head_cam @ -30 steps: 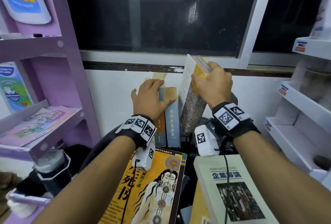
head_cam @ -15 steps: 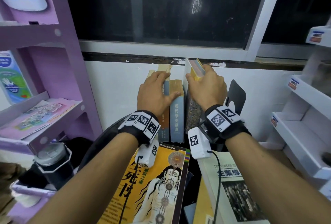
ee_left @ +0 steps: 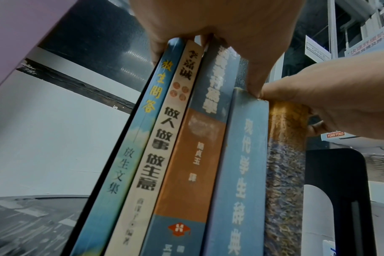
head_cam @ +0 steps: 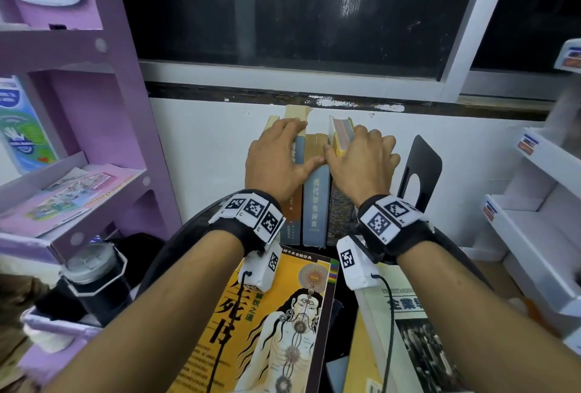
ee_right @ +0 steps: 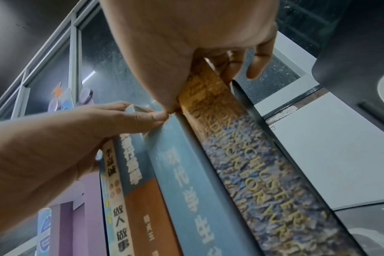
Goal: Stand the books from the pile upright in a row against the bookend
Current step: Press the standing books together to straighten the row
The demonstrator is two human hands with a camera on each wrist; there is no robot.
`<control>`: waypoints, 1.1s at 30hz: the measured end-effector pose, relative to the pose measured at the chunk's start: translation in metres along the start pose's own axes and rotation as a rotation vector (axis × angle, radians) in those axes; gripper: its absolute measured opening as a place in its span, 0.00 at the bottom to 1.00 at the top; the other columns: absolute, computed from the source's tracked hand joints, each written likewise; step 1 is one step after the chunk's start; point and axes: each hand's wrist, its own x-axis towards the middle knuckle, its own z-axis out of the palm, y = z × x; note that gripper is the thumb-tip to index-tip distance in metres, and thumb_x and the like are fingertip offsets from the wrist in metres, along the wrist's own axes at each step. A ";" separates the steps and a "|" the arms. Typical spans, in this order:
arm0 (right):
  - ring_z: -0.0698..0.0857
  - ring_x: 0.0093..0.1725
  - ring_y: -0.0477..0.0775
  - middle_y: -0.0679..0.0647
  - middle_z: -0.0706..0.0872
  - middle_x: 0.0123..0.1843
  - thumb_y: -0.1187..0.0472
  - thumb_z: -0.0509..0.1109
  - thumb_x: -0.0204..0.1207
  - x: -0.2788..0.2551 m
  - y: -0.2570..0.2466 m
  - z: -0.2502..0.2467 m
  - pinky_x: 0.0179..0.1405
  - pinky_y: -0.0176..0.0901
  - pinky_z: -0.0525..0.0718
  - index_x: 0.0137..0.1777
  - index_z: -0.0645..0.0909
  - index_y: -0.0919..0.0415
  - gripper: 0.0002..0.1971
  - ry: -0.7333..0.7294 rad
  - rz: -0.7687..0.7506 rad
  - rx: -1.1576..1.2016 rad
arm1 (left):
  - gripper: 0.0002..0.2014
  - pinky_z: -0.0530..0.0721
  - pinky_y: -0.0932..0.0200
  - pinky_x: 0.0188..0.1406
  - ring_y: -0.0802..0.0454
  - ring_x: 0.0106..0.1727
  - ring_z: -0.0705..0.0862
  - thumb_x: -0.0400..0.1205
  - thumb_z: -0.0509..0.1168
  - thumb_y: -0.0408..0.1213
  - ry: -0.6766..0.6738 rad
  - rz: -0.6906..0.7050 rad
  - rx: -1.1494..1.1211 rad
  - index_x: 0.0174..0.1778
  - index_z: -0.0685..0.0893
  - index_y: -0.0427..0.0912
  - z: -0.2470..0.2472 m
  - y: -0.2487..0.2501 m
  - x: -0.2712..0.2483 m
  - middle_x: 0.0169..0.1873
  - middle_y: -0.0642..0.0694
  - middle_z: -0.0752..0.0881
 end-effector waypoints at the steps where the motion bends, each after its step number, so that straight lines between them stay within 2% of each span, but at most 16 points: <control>1: 0.71 0.67 0.64 0.61 0.80 0.64 0.38 0.64 0.77 0.001 0.001 0.000 0.58 0.60 0.70 0.67 0.76 0.61 0.29 0.001 -0.008 -0.021 | 0.31 0.81 0.45 0.60 0.51 0.65 0.79 0.72 0.68 0.62 -0.003 0.006 0.002 0.68 0.76 0.51 -0.001 -0.001 0.000 0.67 0.52 0.78; 4: 0.70 0.66 0.64 0.61 0.78 0.63 0.35 0.61 0.77 0.003 0.004 -0.001 0.58 0.60 0.68 0.66 0.77 0.61 0.31 -0.008 -0.052 -0.116 | 0.33 0.82 0.46 0.59 0.52 0.65 0.79 0.71 0.68 0.65 -0.014 0.024 -0.008 0.68 0.76 0.51 -0.004 -0.003 0.000 0.66 0.54 0.79; 7: 0.69 0.65 0.64 0.60 0.74 0.64 0.35 0.60 0.77 0.003 0.010 -0.006 0.59 0.60 0.70 0.65 0.78 0.63 0.31 -0.026 -0.098 -0.148 | 0.33 0.81 0.47 0.61 0.53 0.65 0.79 0.69 0.71 0.62 -0.032 0.041 -0.045 0.68 0.76 0.51 -0.012 -0.006 0.000 0.66 0.55 0.80; 10: 0.66 0.75 0.64 0.61 0.65 0.77 0.40 0.62 0.80 0.005 0.019 -0.008 0.69 0.59 0.71 0.75 0.71 0.64 0.33 -0.153 -0.139 0.006 | 0.35 0.78 0.52 0.63 0.52 0.67 0.77 0.67 0.75 0.60 -0.064 0.032 -0.062 0.68 0.77 0.51 -0.019 -0.009 0.001 0.67 0.53 0.80; 13: 0.58 0.84 0.59 0.56 0.56 0.86 0.46 0.63 0.82 0.007 0.024 -0.007 0.79 0.51 0.60 0.84 0.59 0.61 0.35 -0.278 -0.190 0.177 | 0.38 0.76 0.50 0.69 0.51 0.69 0.75 0.63 0.79 0.59 -0.051 -0.013 -0.148 0.67 0.78 0.49 -0.018 -0.017 0.001 0.68 0.51 0.78; 14: 0.57 0.85 0.57 0.56 0.56 0.87 0.46 0.63 0.82 0.008 0.025 -0.007 0.80 0.49 0.57 0.84 0.59 0.60 0.35 -0.301 -0.210 0.182 | 0.40 0.76 0.49 0.70 0.51 0.70 0.75 0.62 0.80 0.58 -0.048 -0.031 -0.183 0.68 0.78 0.48 -0.018 -0.019 0.001 0.69 0.50 0.78; 17: 0.59 0.84 0.60 0.59 0.59 0.86 0.46 0.62 0.83 0.009 0.025 -0.015 0.80 0.50 0.60 0.82 0.65 0.60 0.31 -0.356 -0.238 0.152 | 0.42 0.77 0.48 0.69 0.52 0.69 0.75 0.60 0.82 0.55 -0.063 -0.056 -0.216 0.69 0.77 0.47 -0.018 -0.020 0.001 0.69 0.50 0.78; 27: 0.66 0.79 0.63 0.59 0.65 0.81 0.45 0.58 0.84 0.018 0.014 -0.027 0.73 0.52 0.66 0.81 0.65 0.61 0.30 -0.479 -0.278 -0.020 | 0.41 0.78 0.45 0.67 0.51 0.68 0.77 0.61 0.82 0.54 -0.096 -0.038 -0.222 0.69 0.77 0.49 -0.014 -0.017 0.003 0.68 0.51 0.79; 31: 0.62 0.82 0.61 0.59 0.63 0.83 0.44 0.56 0.85 0.021 0.015 -0.023 0.75 0.53 0.63 0.81 0.65 0.59 0.29 -0.475 -0.251 0.019 | 0.41 0.75 0.45 0.72 0.50 0.72 0.74 0.62 0.82 0.53 -0.109 -0.059 -0.201 0.71 0.76 0.49 -0.013 -0.017 0.004 0.73 0.50 0.76; 33: 0.56 0.85 0.58 0.57 0.58 0.86 0.41 0.55 0.84 0.021 0.017 -0.019 0.79 0.54 0.58 0.85 0.59 0.52 0.31 -0.471 -0.251 0.044 | 0.41 0.74 0.47 0.72 0.50 0.72 0.74 0.63 0.81 0.52 -0.112 -0.065 -0.199 0.72 0.75 0.48 -0.013 -0.015 0.004 0.73 0.50 0.76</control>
